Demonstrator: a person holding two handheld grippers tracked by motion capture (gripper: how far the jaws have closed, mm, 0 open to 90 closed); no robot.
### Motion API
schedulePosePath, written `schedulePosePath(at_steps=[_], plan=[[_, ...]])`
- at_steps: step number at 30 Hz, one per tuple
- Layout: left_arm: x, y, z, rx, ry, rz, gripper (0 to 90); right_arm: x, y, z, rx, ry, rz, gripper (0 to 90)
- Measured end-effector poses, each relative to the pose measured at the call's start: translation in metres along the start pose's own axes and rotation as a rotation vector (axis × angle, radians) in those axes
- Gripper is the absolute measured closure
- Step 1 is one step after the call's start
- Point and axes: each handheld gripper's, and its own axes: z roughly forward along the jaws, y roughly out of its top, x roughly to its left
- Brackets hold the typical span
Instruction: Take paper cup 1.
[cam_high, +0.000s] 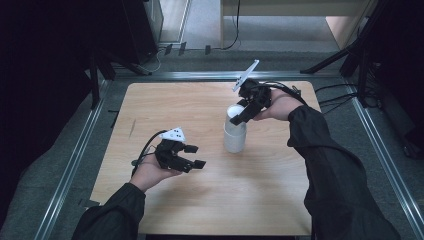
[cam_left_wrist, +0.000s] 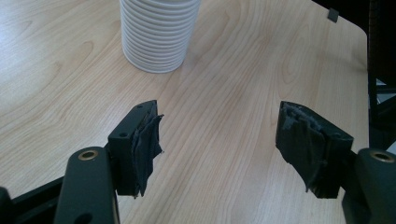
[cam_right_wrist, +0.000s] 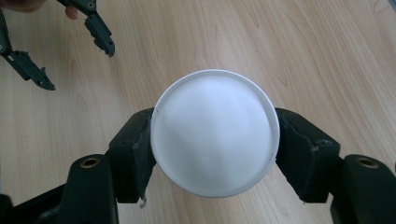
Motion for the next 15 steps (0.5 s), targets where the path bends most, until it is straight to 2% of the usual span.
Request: schedulePosePath(at_steps=[15], plan=[[-0.0001, 0.0000, 0.0000, 0.000, 0.000, -0.001, 30.3, 0.0022, 0.0054, -0.0100, 0.007, -0.005, 0.000, 34.7]])
